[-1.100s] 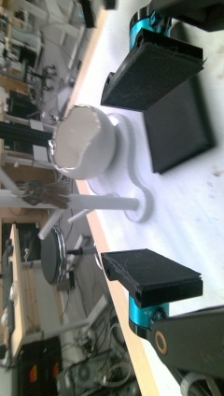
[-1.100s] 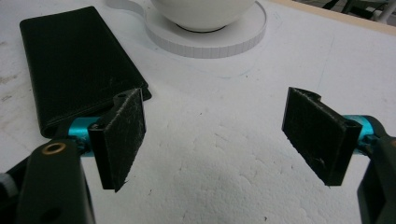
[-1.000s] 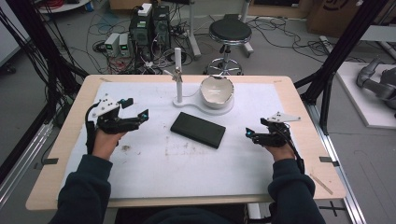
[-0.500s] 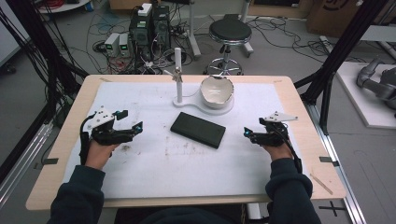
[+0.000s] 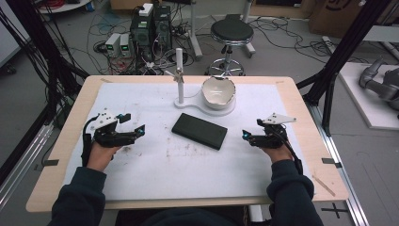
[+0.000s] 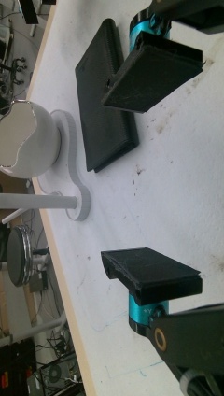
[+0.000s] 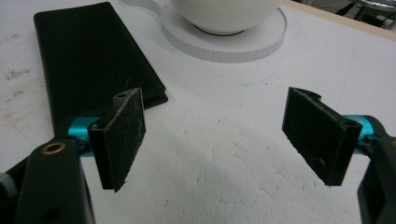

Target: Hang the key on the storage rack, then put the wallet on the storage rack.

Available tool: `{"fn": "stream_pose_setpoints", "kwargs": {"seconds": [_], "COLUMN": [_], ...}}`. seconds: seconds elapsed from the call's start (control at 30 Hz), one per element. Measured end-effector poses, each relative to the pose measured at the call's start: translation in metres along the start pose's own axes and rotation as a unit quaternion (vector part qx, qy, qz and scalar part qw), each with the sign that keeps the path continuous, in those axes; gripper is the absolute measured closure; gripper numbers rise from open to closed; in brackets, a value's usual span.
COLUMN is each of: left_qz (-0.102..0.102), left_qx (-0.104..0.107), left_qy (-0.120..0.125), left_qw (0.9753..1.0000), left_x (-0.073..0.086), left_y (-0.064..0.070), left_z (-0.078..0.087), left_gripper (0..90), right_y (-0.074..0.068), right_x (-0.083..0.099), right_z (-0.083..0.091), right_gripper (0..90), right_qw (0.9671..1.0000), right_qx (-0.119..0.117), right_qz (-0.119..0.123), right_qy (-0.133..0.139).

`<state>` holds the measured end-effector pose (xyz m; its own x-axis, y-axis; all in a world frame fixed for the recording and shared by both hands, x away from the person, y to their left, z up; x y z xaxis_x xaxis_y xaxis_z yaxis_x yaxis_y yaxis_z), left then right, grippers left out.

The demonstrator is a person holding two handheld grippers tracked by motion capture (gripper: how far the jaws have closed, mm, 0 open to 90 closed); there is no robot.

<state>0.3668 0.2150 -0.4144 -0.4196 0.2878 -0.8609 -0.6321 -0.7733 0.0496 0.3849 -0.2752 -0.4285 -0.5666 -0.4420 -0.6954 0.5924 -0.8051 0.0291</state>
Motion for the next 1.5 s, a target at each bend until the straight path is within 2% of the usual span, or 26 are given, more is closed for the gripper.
{"fn": "stream_pose_setpoints", "kwargs": {"seconds": [0.4,0.63,0.7,0.9,0.97,1.07,1.1,1.13,1.2,1.23,1.27,1.3,1.33,1.37,1.47,1.5], "left_qz": [0.001,0.006,0.006,0.007,0.009,0.011,0.011,0.011,0.014,0.014,0.015,0.017,0.017,0.018,0.018,0.018], "left_qx": [-0.009,-0.006,-0.005,-0.002,-0.002,-0.002,-0.002,-0.003,-0.004,-0.004,-0.004,-0.005,-0.005,-0.004,-0.003,-0.003], "left_qy": [0.000,0.005,0.003,0.002,0.000,-0.005,-0.005,-0.007,-0.006,-0.008,-0.008,-0.010,-0.010,-0.012,-0.013,-0.013], "left_qw": [1.0000,0.9999,1.0000,1.0000,1.0000,0.9999,0.9999,0.9999,0.9999,0.9999,0.9998,0.9998,0.9998,0.9998,0.9997,0.9997], "left_x": [0.001,0.001,0.001,0.001,0.001,0.003,0.003,0.003,0.004,0.005,0.005,0.007,0.007,0.007,0.008,0.008], "left_y": [-0.001,-0.003,-0.004,-0.002,-0.002,-0.003,-0.003,-0.003,-0.003,-0.003,-0.003,-0.003,-0.003,-0.003,-0.003,-0.003], "left_z": [0.000,-0.001,-0.001,-0.001,-0.001,-0.003,-0.003,-0.004,-0.004,-0.004,-0.005,-0.006,-0.006,-0.007,-0.007,-0.007], "left_gripper": [23.7,23.8,23.8,26.3,26.4,26.9,26.8,26.9,26.9,26.9,26.9,26.9,26.9,26.9,26.9,26.9], "right_y": [-0.003,-0.003,-0.005,-0.011,-0.021,-0.037,-0.037,-0.048,-0.060,-0.060,-0.066,-0.077,-0.081,-0.087,-0.097,-0.097], "right_x": [-0.001,-0.001,-0.001,-0.003,-0.005,-0.009,-0.009,-0.012,-0.015,-0.015,-0.015,-0.015,-0.014,-0.013,-0.009,-0.009], "right_z": [-0.001,-0.001,-0.003,-0.004,-0.006,-0.007,-0.007,-0.009,-0.014,-0.014,-0.016,-0.023,-0.026,-0.031,-0.042,-0.042], "right_gripper": [21.6,21.6,22.1,23.8,23.9,28.8,28.8,31.5,37.8,37.8,38.3,37.6,36.0,31.9,24.9,24.9], "right_qw": [0.9999,0.9999,0.9999,0.9994,0.9984,0.9945,0.9945,0.9911,0.9876,0.9876,0.9862,0.9825,0.9809,0.9774,0.9695,0.9695], "right_qx": [-0.001,-0.001,-0.009,-0.017,-0.024,-0.032,-0.032,-0.034,-0.038,-0.038,-0.039,-0.047,-0.047,-0.045,-0.046,-0.046], "right_qz": [0.011,0.011,0.010,0.029,0.052,0.098,0.098,0.125,0.150,0.150,0.159,0.180,0.189,0.206,0.238,0.238], "right_qy": [-0.001,-0.003,-0.005,-0.002,0.001,0.019,0.019,0.031,0.028,0.028,0.022,0.008,0.001,-0.009,-0.033,-0.033]}}
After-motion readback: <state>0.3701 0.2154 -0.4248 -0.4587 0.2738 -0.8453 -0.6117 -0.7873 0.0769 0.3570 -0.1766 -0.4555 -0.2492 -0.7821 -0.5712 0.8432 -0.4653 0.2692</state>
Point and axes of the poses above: each handheld gripper's, and its own axes: z roughly backward along the jaws, x roughly out of its underside, y roughly to its right, the point moved 3 cm from there along -z, roughly forward along the jaws, and after that the axes turned 12 degrees about -y, right-handed, at the moved point
